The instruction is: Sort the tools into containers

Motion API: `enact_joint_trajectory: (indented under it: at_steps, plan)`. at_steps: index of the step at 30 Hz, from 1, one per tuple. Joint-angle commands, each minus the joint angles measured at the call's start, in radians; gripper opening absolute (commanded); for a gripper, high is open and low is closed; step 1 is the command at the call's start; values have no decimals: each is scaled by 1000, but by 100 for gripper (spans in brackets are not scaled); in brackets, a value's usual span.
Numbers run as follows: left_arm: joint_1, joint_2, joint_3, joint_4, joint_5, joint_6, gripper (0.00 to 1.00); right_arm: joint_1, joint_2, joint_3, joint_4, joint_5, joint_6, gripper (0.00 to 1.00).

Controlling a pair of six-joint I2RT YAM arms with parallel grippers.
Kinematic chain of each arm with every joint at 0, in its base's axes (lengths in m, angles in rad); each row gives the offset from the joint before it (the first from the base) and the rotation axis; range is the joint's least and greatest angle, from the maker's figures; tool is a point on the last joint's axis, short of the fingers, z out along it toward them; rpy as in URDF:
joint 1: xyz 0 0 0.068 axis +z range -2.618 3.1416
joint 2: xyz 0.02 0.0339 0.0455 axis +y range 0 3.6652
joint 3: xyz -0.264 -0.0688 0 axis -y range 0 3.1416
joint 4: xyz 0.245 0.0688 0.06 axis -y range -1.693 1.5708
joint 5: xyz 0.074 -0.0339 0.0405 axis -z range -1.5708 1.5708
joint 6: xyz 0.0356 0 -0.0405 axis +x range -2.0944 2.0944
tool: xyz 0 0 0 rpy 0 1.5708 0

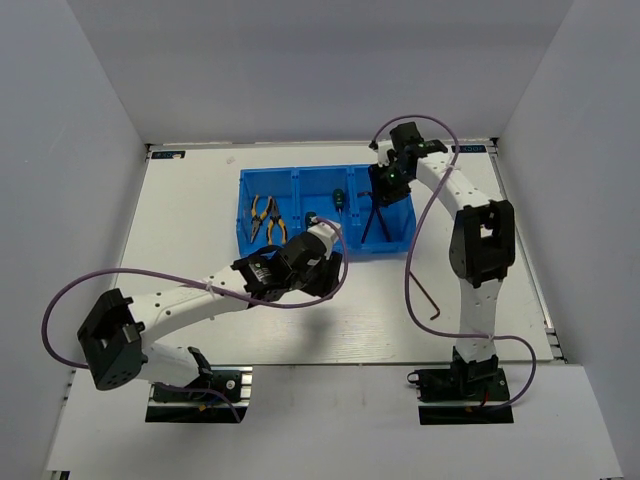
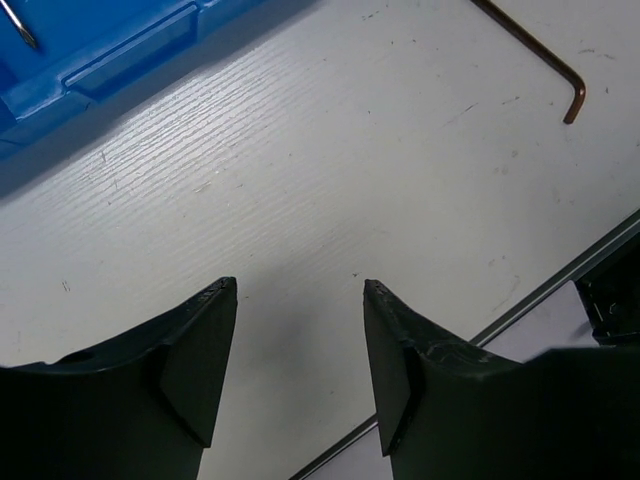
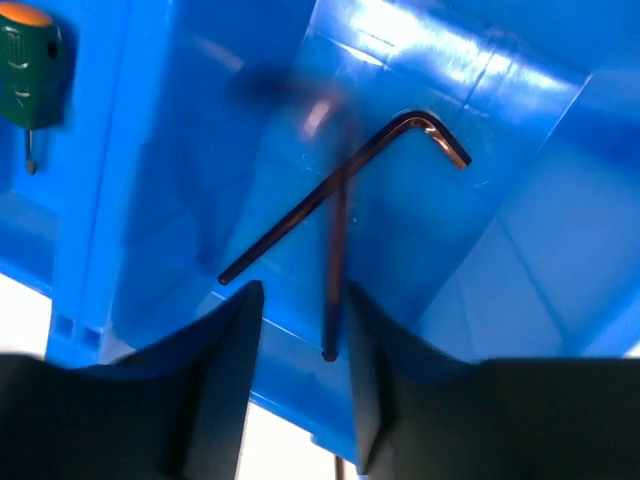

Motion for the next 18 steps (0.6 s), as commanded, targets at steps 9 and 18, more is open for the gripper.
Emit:
enact_joint_trajectory:
  at_steps: [9,18]
  plan:
    - [-5,-23,0,10,-25,-18,64,-31,-359,-187,-18,-119,-57,17]
    - [-5,-35,-41,29,-16,-18,58,-49,-983,-1048,89,-18,-367,0]
